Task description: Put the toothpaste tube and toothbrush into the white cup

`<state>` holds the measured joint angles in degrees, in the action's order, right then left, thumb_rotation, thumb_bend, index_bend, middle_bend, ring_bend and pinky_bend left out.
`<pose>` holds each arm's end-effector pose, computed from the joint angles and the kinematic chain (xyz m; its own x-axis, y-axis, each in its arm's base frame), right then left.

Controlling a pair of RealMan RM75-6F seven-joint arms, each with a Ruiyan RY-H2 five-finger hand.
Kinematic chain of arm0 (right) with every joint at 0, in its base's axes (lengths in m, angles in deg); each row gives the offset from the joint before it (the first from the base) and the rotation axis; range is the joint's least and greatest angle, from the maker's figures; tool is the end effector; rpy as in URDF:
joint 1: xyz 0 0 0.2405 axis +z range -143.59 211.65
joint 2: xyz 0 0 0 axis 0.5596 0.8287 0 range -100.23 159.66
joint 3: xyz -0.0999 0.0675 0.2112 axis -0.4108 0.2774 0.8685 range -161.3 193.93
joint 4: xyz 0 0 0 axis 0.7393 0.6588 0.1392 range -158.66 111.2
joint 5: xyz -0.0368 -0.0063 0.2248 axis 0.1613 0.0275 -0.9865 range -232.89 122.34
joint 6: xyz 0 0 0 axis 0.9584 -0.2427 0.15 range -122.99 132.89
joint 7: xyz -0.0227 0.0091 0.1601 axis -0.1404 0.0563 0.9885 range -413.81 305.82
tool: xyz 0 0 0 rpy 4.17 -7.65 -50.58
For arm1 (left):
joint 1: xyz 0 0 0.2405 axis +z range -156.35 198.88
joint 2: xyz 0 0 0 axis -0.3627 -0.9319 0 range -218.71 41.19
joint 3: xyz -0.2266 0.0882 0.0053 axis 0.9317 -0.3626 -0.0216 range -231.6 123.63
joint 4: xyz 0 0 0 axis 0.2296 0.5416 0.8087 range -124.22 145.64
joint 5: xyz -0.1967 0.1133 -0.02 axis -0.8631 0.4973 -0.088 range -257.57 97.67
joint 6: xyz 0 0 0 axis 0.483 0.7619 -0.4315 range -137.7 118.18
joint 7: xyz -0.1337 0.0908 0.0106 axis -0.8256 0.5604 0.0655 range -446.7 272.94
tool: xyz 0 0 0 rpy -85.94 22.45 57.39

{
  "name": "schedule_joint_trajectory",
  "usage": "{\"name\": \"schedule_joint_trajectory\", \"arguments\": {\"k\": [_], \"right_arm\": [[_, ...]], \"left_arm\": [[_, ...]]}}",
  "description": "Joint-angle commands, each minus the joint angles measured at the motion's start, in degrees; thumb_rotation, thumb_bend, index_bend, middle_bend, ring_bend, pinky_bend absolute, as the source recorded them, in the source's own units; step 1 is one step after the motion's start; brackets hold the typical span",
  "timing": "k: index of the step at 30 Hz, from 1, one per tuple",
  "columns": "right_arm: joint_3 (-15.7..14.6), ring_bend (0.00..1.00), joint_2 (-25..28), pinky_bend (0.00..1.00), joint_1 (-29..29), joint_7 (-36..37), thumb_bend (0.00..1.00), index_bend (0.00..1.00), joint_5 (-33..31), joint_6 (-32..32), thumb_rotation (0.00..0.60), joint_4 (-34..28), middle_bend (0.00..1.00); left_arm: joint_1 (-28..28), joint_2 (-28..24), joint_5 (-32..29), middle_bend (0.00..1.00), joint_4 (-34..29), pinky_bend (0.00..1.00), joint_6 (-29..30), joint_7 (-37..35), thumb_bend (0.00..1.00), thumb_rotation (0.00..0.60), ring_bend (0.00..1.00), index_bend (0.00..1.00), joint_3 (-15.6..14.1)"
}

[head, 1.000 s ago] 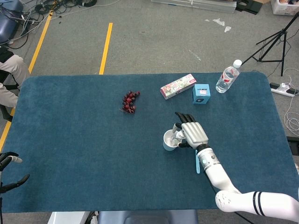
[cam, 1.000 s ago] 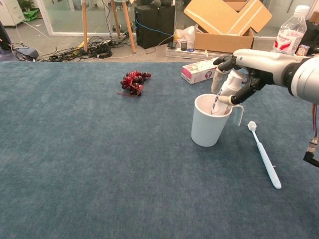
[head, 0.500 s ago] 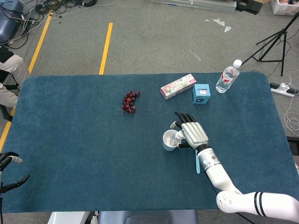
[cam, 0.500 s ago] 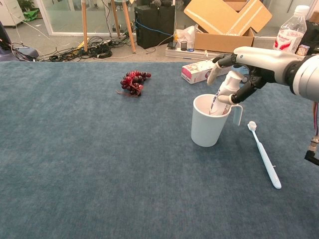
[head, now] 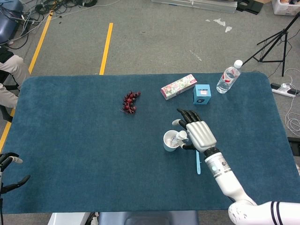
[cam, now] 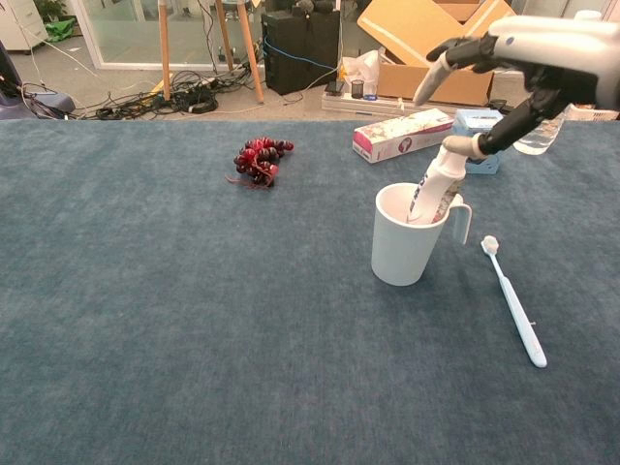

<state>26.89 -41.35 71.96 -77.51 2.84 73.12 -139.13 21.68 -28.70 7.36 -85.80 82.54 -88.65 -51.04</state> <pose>-0.1005 -0.3059 0.0511 0.2765 -0.2133 0.9370 -0.9341 -0.2889 0.2098 -0.3027 0.1706 0.1693 0.3694 -0.0896 0.9250 0.9292 0.0449 -0.3667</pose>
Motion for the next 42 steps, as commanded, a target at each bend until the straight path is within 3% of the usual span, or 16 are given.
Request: {"name": "schedule_joint_trajectory", "arguments": {"k": [1, 4, 9, 14, 21, 30, 42], "right_arm": [[-0.77, 0.0, 3.96, 0.15, -2.32, -0.91, 0.23, 0.3, 3.57, 3.08, 0.6, -3.89, 0.07], [-1.62, 0.08, 7.28, 0.29, -4.25, -2.25, 0.23, 0.3, 6.11, 5.52, 0.6, -6.13, 0.16], [-3.52, 0.51, 12.19, 0.64, -6.93, -4.32, 0.23, 0.3, 7.36, 7.0, 0.6, -7.94, 0.48], [-5.8, 0.72, 17.29, 0.8, -7.4, -3.73, 0.29, 0.3, 6.33, 1.91, 0.6, -7.46, 0.65], [-9.42, 0.82, 22.53, 0.88, -4.36, -4.82, 0.51, 0.3, 4.58, -11.12, 0.6, -3.12, 0.77], [-11.42, 0.9, 16.54, 0.94, -2.76, -10.52, 0.77, 0.3, 1.88, -14.03, 0.6, 3.96, 0.87], [-13.99, 0.9, 11.6, 0.94, -1.27, -14.09, 0.82, 0.3, 0.21, -16.94, 0.6, 7.48, 0.87]], "left_arm": [[0.0, 0.02, -0.05, 0.36, -0.02, 0.38, 0.01, 0.05, 0.03, 0.6, 0.31, 0.47, 0.03], [0.04, 0.12, 0.04, 0.37, 0.03, 0.38, 0.13, 0.18, 0.03, 0.6, 0.31, 0.47, 0.02], [-0.12, 0.44, 0.17, 0.36, 0.01, 0.38, -0.18, 0.99, 0.03, 0.6, 0.31, 0.47, -0.11], [-0.3, 0.81, 0.14, 0.36, -0.02, 0.38, -0.62, 1.8, 0.03, 0.6, 0.31, 0.47, -0.24], [-0.46, 1.07, 0.03, 0.36, 0.01, 0.38, -0.95, 2.27, 0.03, 0.6, 0.31, 0.47, -0.26], [-0.48, 1.04, -0.08, 0.36, 0.0, 0.38, -1.01, 2.14, 0.03, 0.6, 0.31, 0.47, -0.26], [-0.52, 1.0, -0.1, 0.36, 0.02, 0.38, -1.1, 2.05, 0.03, 0.6, 0.31, 0.47, -0.29]]}}
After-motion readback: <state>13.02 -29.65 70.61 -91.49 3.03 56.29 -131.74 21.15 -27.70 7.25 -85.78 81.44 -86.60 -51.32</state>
